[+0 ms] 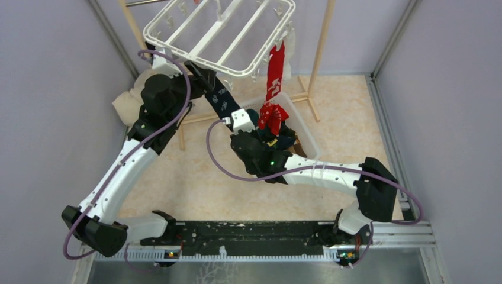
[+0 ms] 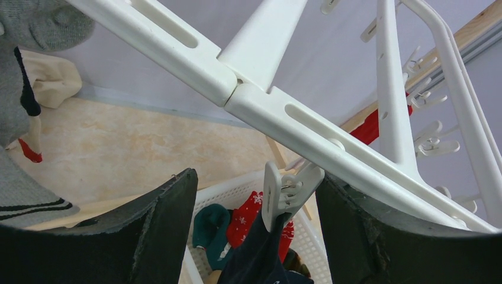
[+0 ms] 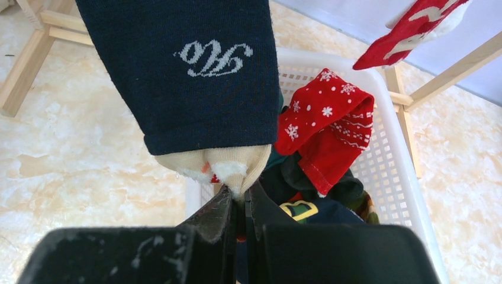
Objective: Remove the socks clipped to the hanger
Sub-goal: Remove the sock from the hanger.
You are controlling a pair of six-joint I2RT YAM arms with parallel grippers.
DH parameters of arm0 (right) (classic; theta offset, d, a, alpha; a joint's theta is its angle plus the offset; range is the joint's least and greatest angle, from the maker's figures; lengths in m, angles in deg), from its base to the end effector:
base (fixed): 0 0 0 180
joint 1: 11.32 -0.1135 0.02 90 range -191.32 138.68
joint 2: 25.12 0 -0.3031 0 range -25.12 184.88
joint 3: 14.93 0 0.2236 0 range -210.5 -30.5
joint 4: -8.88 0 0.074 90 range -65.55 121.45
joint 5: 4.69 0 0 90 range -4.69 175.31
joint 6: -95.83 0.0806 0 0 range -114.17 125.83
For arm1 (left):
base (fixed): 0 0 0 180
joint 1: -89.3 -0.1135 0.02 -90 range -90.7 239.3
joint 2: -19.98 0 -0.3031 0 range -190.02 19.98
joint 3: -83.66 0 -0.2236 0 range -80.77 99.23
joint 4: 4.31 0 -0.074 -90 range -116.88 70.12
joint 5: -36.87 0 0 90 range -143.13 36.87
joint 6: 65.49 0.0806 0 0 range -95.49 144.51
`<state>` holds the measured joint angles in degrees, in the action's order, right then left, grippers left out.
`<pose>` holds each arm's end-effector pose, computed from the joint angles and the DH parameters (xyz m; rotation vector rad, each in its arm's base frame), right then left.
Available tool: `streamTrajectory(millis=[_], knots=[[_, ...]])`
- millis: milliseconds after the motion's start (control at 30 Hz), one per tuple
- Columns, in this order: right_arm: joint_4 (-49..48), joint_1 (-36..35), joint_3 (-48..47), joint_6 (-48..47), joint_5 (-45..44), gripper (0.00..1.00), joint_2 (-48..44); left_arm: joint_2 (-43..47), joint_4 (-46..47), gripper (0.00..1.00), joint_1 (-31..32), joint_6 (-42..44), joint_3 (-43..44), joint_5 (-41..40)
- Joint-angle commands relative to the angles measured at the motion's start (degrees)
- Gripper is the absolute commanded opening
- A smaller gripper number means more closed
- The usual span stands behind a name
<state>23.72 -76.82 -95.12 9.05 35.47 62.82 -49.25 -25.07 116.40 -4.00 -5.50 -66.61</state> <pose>0.1999 0.2902 0.3379 -0.4381 1.7677 -0.0123 0.2514 -0.1075 0.4815 -0.2082 1.5721 -0.5809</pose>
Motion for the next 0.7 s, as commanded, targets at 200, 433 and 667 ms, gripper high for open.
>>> streamTrajectory(millis=[200, 433, 667], knots=[[-1.0, -0.6, -2.6, 1.3, 0.1, 0.00, 0.7, -1.6, 2.4, 0.76, 1.9, -0.2, 1.2, -2.5], [-1.1, -0.6, -2.3, 1.5, 0.2, 0.00, 0.2, -2.2, 2.5, 0.63, 2.5, -0.1, 1.5, -3.0], [-1.0, -0.6, -1.2, 2.1, 0.4, 0.00, -0.2, -1.3, 2.5, 0.57, 2.5, 0.4, 1.5, -3.8]])
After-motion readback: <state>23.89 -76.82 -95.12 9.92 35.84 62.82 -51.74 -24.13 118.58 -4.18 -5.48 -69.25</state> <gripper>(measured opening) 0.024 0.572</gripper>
